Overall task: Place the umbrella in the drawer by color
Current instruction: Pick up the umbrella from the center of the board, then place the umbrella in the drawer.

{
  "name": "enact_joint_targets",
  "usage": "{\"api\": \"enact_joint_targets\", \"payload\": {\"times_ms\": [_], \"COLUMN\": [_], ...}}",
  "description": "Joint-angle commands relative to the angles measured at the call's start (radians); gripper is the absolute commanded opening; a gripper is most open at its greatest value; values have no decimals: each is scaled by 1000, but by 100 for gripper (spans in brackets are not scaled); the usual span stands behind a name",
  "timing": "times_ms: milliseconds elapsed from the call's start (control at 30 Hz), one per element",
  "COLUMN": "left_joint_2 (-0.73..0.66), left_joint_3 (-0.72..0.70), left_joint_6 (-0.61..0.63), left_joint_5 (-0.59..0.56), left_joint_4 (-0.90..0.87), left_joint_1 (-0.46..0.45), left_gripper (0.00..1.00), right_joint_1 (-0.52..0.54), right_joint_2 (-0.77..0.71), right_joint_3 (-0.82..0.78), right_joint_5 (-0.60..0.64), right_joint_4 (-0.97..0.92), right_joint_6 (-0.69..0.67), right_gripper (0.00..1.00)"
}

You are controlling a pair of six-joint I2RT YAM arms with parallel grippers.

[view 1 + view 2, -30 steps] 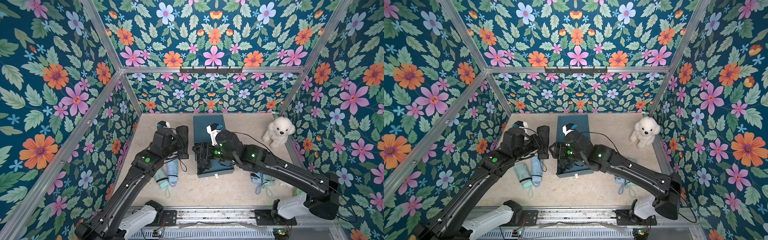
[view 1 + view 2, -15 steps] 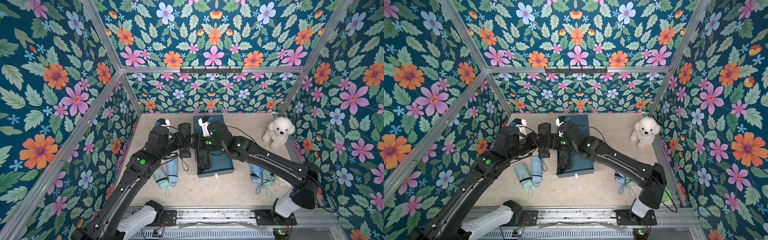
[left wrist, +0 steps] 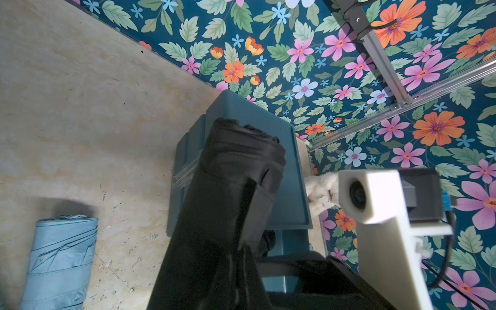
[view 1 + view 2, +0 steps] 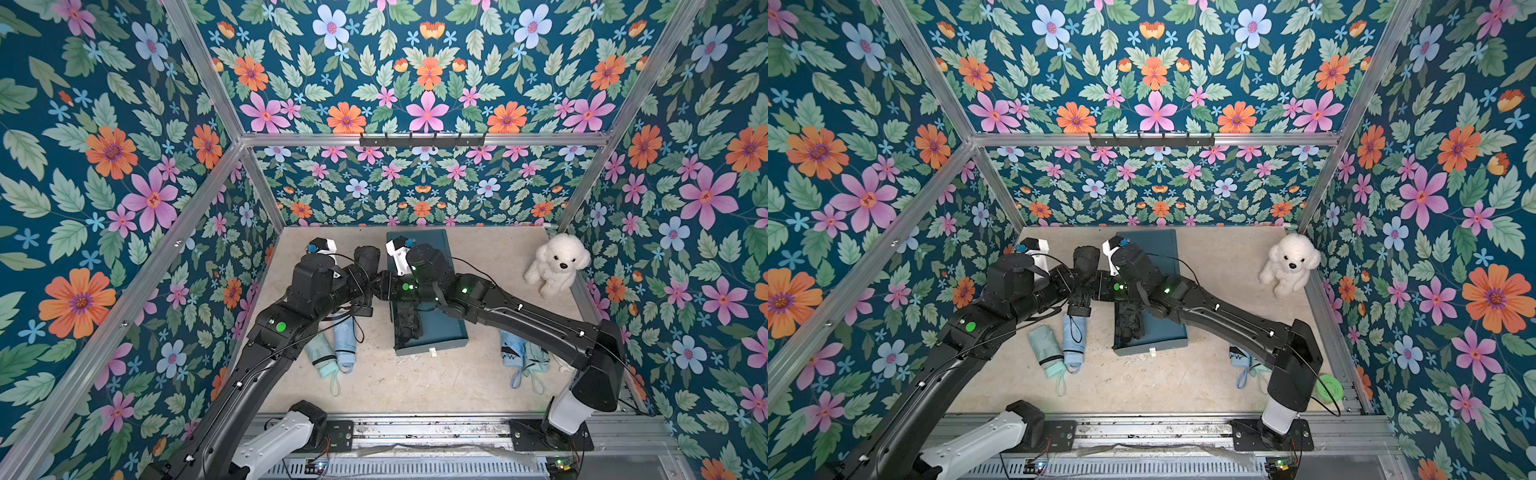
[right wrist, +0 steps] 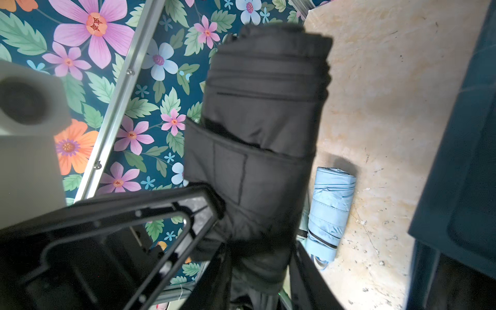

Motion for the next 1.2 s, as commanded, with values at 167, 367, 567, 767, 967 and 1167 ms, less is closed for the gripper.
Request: {"api": "enact_joint_targets", "payload": {"times_ms": [167,367,567,767,967,1167], "left_joint_2": [-21,-19,-22,-11,-13,9], "left_joint_3": [8,4,-7,-47,-97,-97], "left_joint_6": [-21,-49,-64,-68,-61,-25], "left_joint_5": [46,97,120,105,87,43], "left_joint_4": [96,127,152,174,254,290], "left_joint_1": [1,1,1,1,3,4], "left_gripper": [0,0,0,0,55,72], "right_joint_1": [-26,-34,-40,-42,-47,-51], "right_joint_2": [-80,-112,-118,-144,-214,-320], "right_joint_3": [-125,-174,-185,-186,-181,-144], "right_joint_5": [-89,-123,-141,-127,-56,22], "right_joint_4": [209,304,331,304,189,-92], "right_joint_6": [50,55,65,67,37,18], "right_gripper": [49,45,27,0,0,0]}}
